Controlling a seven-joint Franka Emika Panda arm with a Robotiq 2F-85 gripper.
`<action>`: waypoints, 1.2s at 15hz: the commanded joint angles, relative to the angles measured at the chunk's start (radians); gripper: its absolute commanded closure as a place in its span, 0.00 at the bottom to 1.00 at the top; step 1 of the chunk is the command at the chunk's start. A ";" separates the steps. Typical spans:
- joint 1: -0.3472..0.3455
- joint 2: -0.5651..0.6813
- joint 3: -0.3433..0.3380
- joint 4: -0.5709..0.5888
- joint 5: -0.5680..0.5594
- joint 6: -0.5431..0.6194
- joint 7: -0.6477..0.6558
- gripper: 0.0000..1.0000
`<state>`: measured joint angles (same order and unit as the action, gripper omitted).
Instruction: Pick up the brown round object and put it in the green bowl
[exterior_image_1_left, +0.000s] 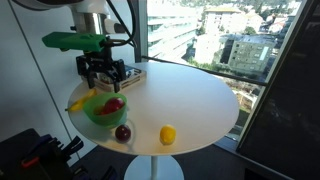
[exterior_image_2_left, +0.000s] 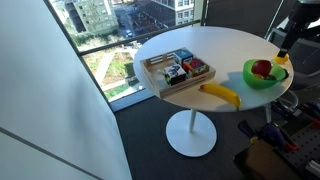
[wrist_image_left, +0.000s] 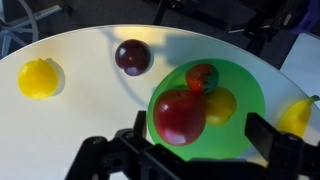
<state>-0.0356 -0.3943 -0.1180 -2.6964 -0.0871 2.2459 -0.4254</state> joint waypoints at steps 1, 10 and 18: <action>-0.034 -0.009 -0.026 -0.031 -0.036 0.042 0.017 0.00; -0.138 0.038 -0.087 -0.036 -0.053 0.087 0.056 0.00; -0.199 0.097 -0.114 -0.023 -0.021 0.119 0.209 0.00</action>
<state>-0.2155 -0.3210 -0.2245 -2.7305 -0.1130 2.3451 -0.2914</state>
